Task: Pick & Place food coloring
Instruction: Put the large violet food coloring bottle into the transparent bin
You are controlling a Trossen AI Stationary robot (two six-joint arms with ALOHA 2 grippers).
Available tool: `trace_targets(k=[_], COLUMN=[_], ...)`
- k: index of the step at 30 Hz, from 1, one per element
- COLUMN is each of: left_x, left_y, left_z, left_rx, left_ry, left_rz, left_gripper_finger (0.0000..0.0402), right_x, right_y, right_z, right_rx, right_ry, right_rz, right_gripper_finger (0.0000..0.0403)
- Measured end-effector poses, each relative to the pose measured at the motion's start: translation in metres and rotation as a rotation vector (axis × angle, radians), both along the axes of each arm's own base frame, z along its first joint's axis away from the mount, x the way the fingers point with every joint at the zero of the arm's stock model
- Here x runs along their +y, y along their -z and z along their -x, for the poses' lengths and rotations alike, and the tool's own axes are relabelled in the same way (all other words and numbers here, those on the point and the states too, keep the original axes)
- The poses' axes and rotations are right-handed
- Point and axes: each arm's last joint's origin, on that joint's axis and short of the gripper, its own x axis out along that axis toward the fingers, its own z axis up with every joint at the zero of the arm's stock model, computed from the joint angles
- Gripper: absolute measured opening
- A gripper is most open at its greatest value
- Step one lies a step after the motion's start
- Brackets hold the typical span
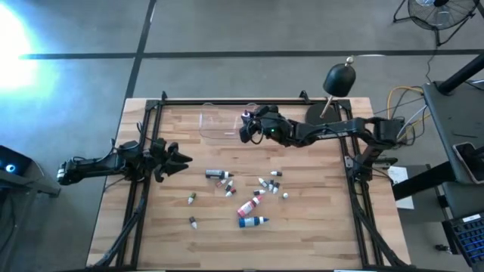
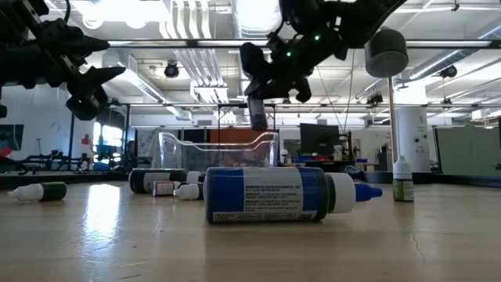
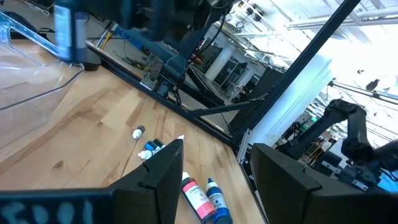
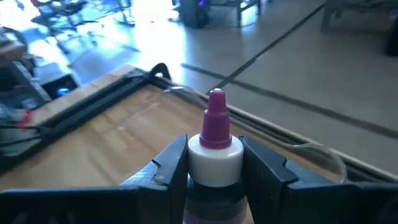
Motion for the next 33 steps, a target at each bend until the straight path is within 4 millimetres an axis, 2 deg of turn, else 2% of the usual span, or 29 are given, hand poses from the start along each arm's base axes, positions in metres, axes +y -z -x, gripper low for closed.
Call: trace_targets(k=[3, 8, 14, 20, 28, 33], left_x=[0.000, 0.000, 0.000, 0.000, 0.000, 0.000], left_y=[0.000, 0.000, 0.000, 0.000, 0.000, 0.000], left_z=[0.000, 0.000, 0.000, 0.000, 0.000, 0.000], left_rx=[0.000, 0.000, 0.002, 0.003, 0.003, 0.004], left_ry=[0.000, 0.000, -0.001, -0.001, 0.000, 0.000], left_rz=[0.000, 0.000, 0.000, 0.000, 0.000, 0.000], left_gripper_finger=[0.0163, 0.0163, 0.0163, 0.0163, 0.0163, 0.0163], right_x=[-0.002, -0.003, -0.003, -0.001, 0.004, 0.011], right_y=[0.007, 0.030, 0.043, 0.040, 0.050, 0.046], right_z=[-0.004, -0.009, -0.013, -0.010, -0.001, 0.001], right_rx=[-0.025, 0.039, 0.063, 0.094, 0.254, 0.266], right_ry=[0.037, 0.059, 0.056, 0.051, 0.044, 0.027], right_rz=[0.017, 0.015, 0.010, 0.008, -0.031, -0.031], right_gripper_finger=[0.0112, 0.0120, 0.0130, 0.0129, 0.0142, 0.0143])
